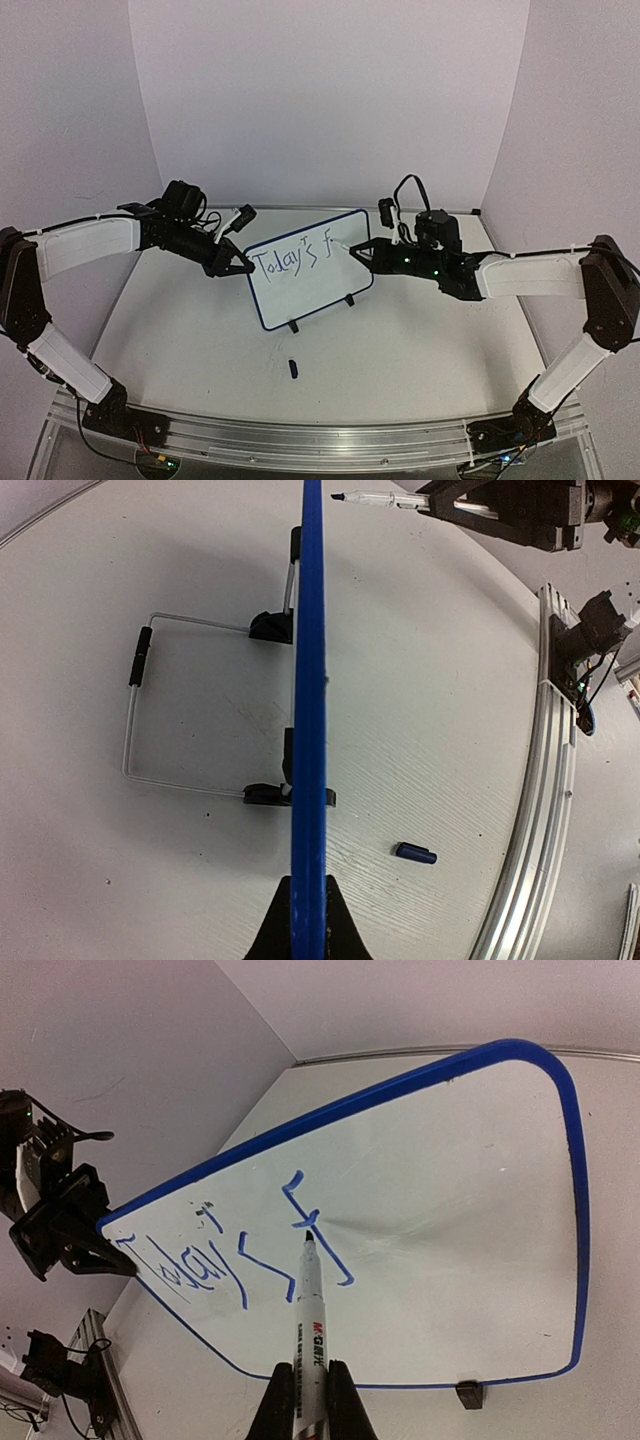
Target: Write a sentence on the whiteboard
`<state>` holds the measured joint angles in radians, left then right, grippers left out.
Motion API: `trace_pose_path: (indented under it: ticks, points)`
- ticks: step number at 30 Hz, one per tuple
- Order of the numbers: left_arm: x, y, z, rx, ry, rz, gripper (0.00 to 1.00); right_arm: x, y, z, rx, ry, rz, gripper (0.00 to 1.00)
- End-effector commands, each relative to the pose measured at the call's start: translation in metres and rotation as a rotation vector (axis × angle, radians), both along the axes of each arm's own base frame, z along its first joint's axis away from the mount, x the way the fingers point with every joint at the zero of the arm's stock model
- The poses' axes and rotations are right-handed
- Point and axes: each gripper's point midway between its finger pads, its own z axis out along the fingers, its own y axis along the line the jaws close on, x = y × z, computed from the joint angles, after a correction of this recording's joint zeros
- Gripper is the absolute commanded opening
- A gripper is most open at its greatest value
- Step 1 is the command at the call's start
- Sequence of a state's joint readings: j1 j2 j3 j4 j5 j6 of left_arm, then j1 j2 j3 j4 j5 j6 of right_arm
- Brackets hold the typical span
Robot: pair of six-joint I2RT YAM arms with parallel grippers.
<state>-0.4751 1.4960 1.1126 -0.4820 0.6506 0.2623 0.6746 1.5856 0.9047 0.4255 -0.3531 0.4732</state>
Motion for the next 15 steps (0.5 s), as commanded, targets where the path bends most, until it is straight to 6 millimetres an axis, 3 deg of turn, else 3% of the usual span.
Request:
trace_pose_path:
  ticks: [1,15]
  points:
    - [-0.001,0.0013,-0.0169,0.068,0.029,0.003,0.0,0.0097,0.0035,0.0118,0.028,-0.025,-0.004,0.0]
    - [-0.0007,0.0013,-0.0182,0.069,0.034,0.005,0.0,0.0169,0.0052,0.0079,0.019,-0.025,-0.006,0.0]
